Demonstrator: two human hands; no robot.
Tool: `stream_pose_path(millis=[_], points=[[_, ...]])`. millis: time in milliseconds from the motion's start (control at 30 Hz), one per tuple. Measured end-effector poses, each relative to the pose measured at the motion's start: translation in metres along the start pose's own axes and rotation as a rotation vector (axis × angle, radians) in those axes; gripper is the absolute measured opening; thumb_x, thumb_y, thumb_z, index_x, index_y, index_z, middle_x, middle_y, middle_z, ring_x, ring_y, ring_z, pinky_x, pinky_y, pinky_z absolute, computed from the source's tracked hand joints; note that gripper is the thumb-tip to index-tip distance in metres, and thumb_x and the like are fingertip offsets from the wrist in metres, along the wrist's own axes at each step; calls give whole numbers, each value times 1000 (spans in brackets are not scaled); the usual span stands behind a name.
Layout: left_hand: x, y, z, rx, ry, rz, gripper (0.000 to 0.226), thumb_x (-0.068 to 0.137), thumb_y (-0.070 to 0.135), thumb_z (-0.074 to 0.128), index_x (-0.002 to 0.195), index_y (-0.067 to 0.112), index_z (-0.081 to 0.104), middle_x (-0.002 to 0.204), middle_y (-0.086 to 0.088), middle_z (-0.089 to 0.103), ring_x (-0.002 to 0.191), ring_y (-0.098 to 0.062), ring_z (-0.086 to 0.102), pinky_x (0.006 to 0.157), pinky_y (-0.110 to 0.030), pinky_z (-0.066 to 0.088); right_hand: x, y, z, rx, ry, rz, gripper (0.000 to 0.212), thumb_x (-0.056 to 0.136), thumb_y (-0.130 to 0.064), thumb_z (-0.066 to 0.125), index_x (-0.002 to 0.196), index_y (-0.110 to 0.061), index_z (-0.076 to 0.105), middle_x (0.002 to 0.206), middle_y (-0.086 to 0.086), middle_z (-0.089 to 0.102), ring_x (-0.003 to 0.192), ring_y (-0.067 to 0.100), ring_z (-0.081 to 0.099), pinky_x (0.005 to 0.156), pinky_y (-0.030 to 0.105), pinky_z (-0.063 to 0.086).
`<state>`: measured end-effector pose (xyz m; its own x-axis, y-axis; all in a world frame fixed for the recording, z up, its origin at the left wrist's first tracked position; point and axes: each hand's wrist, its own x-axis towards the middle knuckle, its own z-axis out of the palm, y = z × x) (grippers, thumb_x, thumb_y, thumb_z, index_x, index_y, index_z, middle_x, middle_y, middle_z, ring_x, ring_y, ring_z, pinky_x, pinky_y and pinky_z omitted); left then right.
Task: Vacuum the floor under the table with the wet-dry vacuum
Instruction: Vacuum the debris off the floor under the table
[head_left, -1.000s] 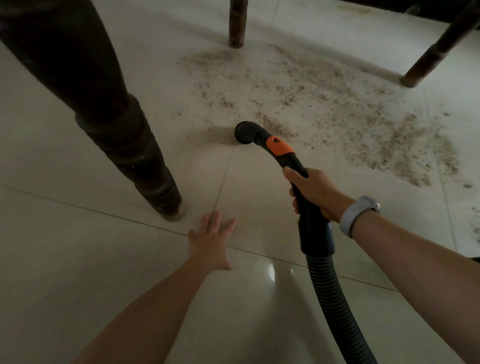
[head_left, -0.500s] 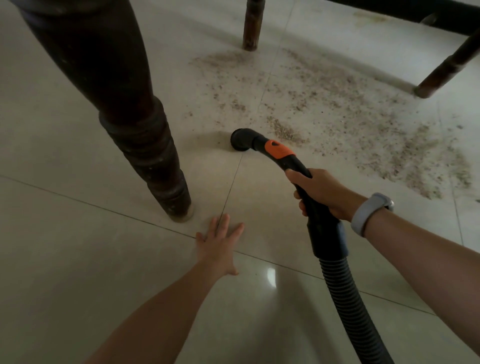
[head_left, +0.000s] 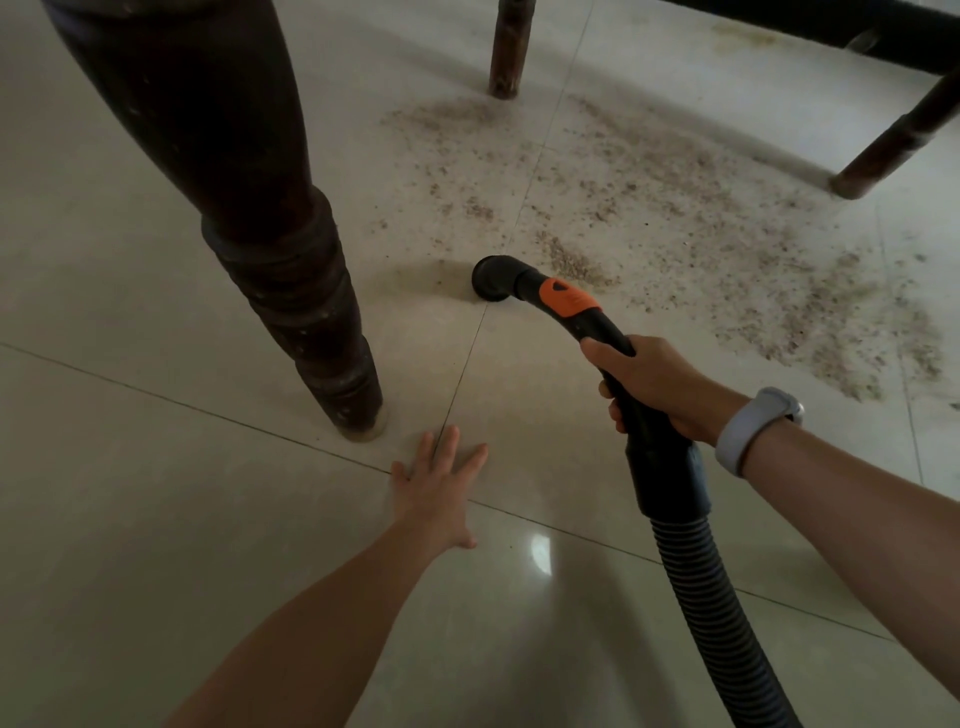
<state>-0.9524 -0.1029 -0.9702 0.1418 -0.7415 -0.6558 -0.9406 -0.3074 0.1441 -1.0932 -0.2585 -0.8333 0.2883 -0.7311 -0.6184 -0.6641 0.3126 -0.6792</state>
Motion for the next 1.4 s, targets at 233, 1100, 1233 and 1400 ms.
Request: stream_pose_path(millis=[233,1100,1233,1400], points=[[1,-1,1,21,8,13,113,75,43,74,148,37,-12,155,-4,-27,143,-31,-18,112,-57,13,-7,13,6,-49,2,-24,22,95,-31,53,83,-13,50,62,5,53,40,15,50,41,24,46],[0,0,0,5,1,4,112,74,42,74,147,38,-11,155,-3,-27,144,-30,-18,112,-57,13,0,13,23,-103,97,-106,23,94,-32,54,98,-10,49,65,4,54,39,15,51,41,25,46],[-1,0,-1,1,13,1,111,75,42,73,147,39,-11,155,-3,-27,143,-30,-19,112,-57,12,-6,18,38,-262,51,-169,21,93,-33,55,96,-13,46,64,2,53,39,14,50,36,21,41],[1,2,-15,-196,15,-13,82,85,39,63,150,32,13,159,-1,-6,146,-26,-3,113,-51,17,-9,35,55,-360,-21,-174,28,92,-38,54,101,-14,43,72,3,54,46,17,52,42,25,45]])
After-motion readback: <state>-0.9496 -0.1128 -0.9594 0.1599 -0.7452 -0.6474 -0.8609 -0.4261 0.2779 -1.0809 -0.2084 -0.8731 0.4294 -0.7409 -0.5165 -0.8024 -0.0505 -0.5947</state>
